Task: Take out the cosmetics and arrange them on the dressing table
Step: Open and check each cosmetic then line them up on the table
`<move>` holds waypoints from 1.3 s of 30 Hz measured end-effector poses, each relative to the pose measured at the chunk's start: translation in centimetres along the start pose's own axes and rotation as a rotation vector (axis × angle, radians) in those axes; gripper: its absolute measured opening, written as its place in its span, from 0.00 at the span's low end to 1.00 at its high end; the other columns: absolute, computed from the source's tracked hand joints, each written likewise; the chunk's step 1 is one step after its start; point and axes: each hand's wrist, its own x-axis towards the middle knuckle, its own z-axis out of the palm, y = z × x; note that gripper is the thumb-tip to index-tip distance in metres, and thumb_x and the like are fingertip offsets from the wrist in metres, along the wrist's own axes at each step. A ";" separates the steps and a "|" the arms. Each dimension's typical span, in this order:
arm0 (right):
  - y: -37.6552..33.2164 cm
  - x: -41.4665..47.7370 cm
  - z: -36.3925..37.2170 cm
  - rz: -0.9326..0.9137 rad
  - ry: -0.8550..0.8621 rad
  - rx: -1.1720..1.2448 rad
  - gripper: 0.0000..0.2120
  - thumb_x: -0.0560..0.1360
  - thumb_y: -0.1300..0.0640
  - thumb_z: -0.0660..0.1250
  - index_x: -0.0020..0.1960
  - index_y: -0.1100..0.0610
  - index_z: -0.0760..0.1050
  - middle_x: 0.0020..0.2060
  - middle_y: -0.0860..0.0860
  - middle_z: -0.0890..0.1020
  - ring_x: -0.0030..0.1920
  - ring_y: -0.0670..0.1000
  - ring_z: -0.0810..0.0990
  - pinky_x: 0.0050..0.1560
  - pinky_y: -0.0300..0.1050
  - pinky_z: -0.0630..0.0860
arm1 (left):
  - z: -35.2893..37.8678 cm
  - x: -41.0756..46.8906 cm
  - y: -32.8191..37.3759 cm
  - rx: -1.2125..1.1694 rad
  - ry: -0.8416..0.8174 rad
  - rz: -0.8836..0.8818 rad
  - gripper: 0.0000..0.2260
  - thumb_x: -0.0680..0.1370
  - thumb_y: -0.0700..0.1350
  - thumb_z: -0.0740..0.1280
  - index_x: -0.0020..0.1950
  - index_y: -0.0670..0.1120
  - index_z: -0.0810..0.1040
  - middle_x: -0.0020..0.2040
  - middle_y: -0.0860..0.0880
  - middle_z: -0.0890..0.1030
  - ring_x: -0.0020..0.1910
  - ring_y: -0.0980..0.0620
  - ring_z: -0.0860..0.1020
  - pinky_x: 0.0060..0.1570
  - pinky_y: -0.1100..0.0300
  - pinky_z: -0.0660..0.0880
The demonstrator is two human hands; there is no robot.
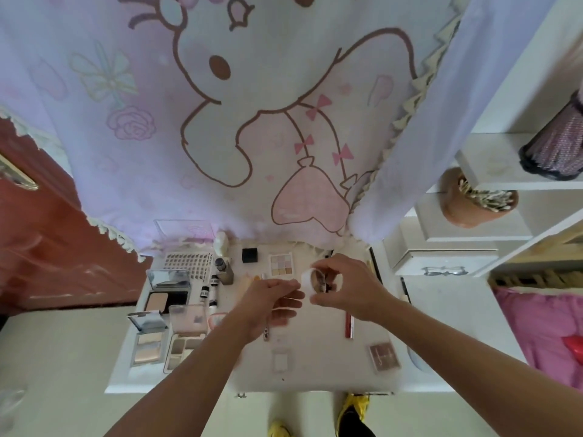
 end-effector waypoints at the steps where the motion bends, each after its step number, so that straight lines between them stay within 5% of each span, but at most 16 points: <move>1: -0.5 0.1 -0.3 -0.017 -0.006 -0.018 0.28 0.63 0.45 0.79 0.61 0.48 0.77 0.50 0.41 0.78 0.49 0.42 0.77 0.57 0.46 0.75 | 0.0 -0.2 0.6 -0.019 -0.025 0.015 0.14 0.76 0.46 0.69 0.54 0.37 0.80 0.48 0.41 0.84 0.45 0.46 0.81 0.46 0.52 0.77; 8: -3.2 0.0 -1.6 -0.078 -0.030 -0.032 0.27 0.65 0.47 0.80 0.62 0.49 0.78 0.49 0.43 0.78 0.50 0.44 0.78 0.57 0.46 0.75 | -0.6 -1.6 3.1 -0.087 -0.153 0.083 0.27 0.71 0.46 0.71 0.62 0.29 0.72 0.51 0.36 0.77 0.44 0.47 0.80 0.38 0.59 0.77; 17: -4.8 -0.5 -1.8 -0.111 -0.070 -0.164 0.29 0.68 0.45 0.77 0.66 0.45 0.74 0.54 0.41 0.73 0.54 0.42 0.72 0.56 0.36 0.68 | -1.0 -3.2 4.1 0.001 -0.110 0.170 0.15 0.65 0.42 0.75 0.46 0.34 0.81 0.36 0.42 0.80 0.35 0.49 0.80 0.35 0.60 0.74; 19: -5.2 -0.7 -1.6 -0.089 -0.049 -0.034 0.27 0.67 0.49 0.78 0.65 0.46 0.76 0.53 0.41 0.76 0.51 0.40 0.75 0.52 0.35 0.72 | -1.2 -3.5 4.3 -0.013 -0.101 0.179 0.12 0.69 0.40 0.74 0.47 0.33 0.80 0.35 0.42 0.80 0.33 0.50 0.79 0.34 0.62 0.76; 23: -4.9 -0.8 -1.7 0.089 -0.045 0.427 0.16 0.71 0.57 0.76 0.59 0.54 0.81 0.46 0.49 0.85 0.40 0.48 0.82 0.42 0.52 0.80 | -1.9 -4.3 4.8 -0.062 -0.084 0.202 0.03 0.75 0.34 0.68 0.46 0.35 0.80 0.35 0.42 0.80 0.31 0.51 0.79 0.32 0.63 0.77; 27: -5.3 -1.0 -1.7 0.225 -0.118 0.789 0.08 0.76 0.62 0.70 0.55 0.60 0.82 0.46 0.58 0.86 0.42 0.54 0.84 0.39 0.44 0.78 | -1.9 -5.3 5.3 -0.062 -0.101 0.254 0.07 0.69 0.36 0.72 0.45 0.36 0.80 0.35 0.41 0.80 0.31 0.50 0.79 0.34 0.62 0.77; 31: -5.8 -0.8 -1.9 0.305 -0.178 1.035 0.13 0.76 0.63 0.69 0.59 0.66 0.79 0.46 0.60 0.83 0.39 0.51 0.81 0.36 0.41 0.79 | -1.6 -6.3 6.2 -0.018 -0.104 0.362 0.10 0.63 0.37 0.75 0.43 0.39 0.81 0.37 0.42 0.81 0.35 0.48 0.79 0.36 0.60 0.77; 35: -6.1 -0.9 -2.5 0.335 -0.253 1.223 0.19 0.73 0.60 0.69 0.61 0.68 0.77 0.41 0.59 0.80 0.35 0.50 0.79 0.35 0.39 0.79 | -1.2 -7.3 7.1 0.158 -0.034 0.502 0.18 0.64 0.37 0.77 0.52 0.38 0.80 0.42 0.44 0.83 0.39 0.50 0.81 0.41 0.59 0.78; 39: -6.2 -1.1 -2.5 0.363 -0.294 1.296 0.18 0.72 0.60 0.67 0.60 0.67 0.77 0.35 0.57 0.79 0.31 0.49 0.79 0.33 0.37 0.78 | -0.7 -7.7 7.8 0.341 0.060 0.610 0.18 0.64 0.46 0.80 0.52 0.49 0.83 0.43 0.46 0.83 0.40 0.49 0.80 0.48 0.53 0.79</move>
